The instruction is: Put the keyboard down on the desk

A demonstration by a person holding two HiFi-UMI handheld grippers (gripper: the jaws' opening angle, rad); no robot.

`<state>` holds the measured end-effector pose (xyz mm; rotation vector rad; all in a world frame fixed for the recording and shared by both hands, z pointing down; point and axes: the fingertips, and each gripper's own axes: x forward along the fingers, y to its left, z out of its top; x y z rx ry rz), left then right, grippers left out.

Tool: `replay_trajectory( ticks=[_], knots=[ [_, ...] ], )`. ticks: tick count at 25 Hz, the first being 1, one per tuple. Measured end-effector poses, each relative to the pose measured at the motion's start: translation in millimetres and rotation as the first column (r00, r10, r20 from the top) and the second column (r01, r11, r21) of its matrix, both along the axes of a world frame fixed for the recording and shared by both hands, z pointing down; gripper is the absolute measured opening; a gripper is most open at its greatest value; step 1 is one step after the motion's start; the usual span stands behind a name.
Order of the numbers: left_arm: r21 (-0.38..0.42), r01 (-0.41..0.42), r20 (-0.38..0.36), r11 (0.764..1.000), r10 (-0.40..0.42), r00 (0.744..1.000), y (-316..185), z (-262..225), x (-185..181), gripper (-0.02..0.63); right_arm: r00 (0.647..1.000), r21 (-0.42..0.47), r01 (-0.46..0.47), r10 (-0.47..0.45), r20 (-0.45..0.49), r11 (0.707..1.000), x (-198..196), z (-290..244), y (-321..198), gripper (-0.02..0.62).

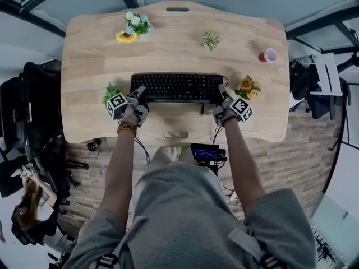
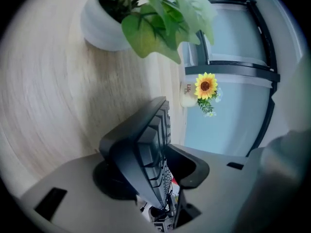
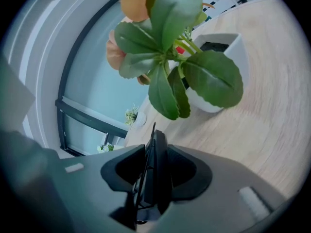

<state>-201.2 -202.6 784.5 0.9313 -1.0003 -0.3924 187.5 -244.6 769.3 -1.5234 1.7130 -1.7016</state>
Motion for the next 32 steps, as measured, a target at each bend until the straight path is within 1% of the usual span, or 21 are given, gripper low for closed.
replay_trajectory(
  ticks=[4,7,9,11,13,16,17,18,19,20,21,22,23,24,25,26,27,28,29,30,32],
  knots=[
    [-0.028,-0.011,-0.052,1.0,0.01,0.999,8,2,5,0.212,1.0,-0.031,-0.012,0.011,-0.021,0.999,2,4,2,0.15],
    [-0.027,0.008,-0.052,1.0,-0.009,0.999,12,3,6,0.212,0.999,-0.049,-0.003,0.001,-0.037,0.999,4,6,4,0.152],
    [-0.027,0.002,-0.037,1.0,-0.003,0.999,14,5,6,0.212,0.997,-0.062,0.016,-0.021,-0.077,0.998,4,6,6,0.159],
    [-0.022,-0.034,-0.02,0.999,0.034,0.999,16,5,7,0.212,0.989,-0.068,0.055,-0.064,-0.136,0.996,4,4,6,0.176],
    [-0.016,-0.073,-0.019,0.997,0.073,0.997,18,5,10,0.213,0.975,-0.067,0.124,-0.134,-0.178,0.99,-2,2,6,0.243],
    [-0.016,-0.119,-0.02,0.993,0.118,0.993,20,4,15,0.215,0.943,-0.049,0.218,-0.223,-0.246,0.975,-8,-5,6,0.256],
    [-0.01,-0.144,-0.015,0.989,0.144,0.989,22,2,18,0.233,0.928,-0.042,0.248,-0.25,-0.277,0.968,-9,-7,6,0.259],
    [0.001,-0.18,-0.01,0.984,0.18,0.984,25,0,21,0.256,0.906,-0.038,0.285,-0.282,-0.314,0.958,-12,-8,8,0.262],
    [0.016,-0.229,-0.001,0.973,0.229,0.973,28,-2,24,0.275,0.878,-0.037,0.328,-0.319,-0.358,0.944,-14,-9,10,0.267],
    [0.029,-0.289,0.016,0.957,0.289,0.957,32,-4,28,0.285,0.841,-0.041,0.374,-0.358,-0.406,0.926,-16,-11,13,0.279],
    [0.036,-0.36,0.041,0.932,0.359,0.932,38,-6,32,0.29,0.798,-0.047,0.42,-0.394,-0.457,0.906,-18,-12,16,0.279],
    [0.034,-0.439,0.074,0.898,0.436,0.897,44,-6,35,0.291,0.752,-0.055,0.462,-0.424,-0.505,0.885,-20,-12,18,0.279],
    [0.024,-0.522,0.116,0.853,0.516,0.849,51,-5,38,0.293,0.705,-0.065,0.5,-0.449,-0.549,0.864,-22,-10,20,0.279],
    [0.007,-0.6,0.166,0.8,0.591,0.789,59,-4,39,0.293,0.662,-0.076,0.531,-0.469,-0.584,0.844,-23,-8,22,0.279],
    [-0.02,-0.668,0.224,0.744,0.655,0.722,65,-3,38,0.293,0.625,-0.089,0.556,-0.486,-0.611,0.826,-24,-6,24,0.279],
    [-0.057,-0.72,0.287,0.692,0.702,0.652,70,-1,35,0.293,0.594,-0.103,0.576,-0.501,-0.629,0.811,-25,-4,27,0.279],
    [-0.099,-0.754,0.349,0.649,0.732,0.585,75,1,30,0.293,0.566,-0.119,0.591,-0.515,-0.643,0.798,-25,-2,29,0.279],
    [-0.141,-0.773,0.409,0.618,0.748,0.523,77,2,23,0.293,0.541,-0.134,0.603,-0.526,-0.656,0.786,-25,-1,32,0.279],
    [-0.179,-0.782,0.47,0.597,0.75,0.465,79,2,16,0.293,0.516,-0.143,0.614,-0.532,-0.672,0.776,-25,0,33,0.279],
    [-0.212,-0.784,0.53,0.584,0.742,0.41,79,2,9,0.293,0.491,-0.146,0.624,-0.53,-0.691,0.768,-25,-1,35,0.279],
    [-0.262,-0.782,0.631,0.566,0.713,0.305,79,0,0,0.293,0.44,-0.14,0.646,-0.517,-0.734,0.75,-27,-6,36,0.279]
  ],
)
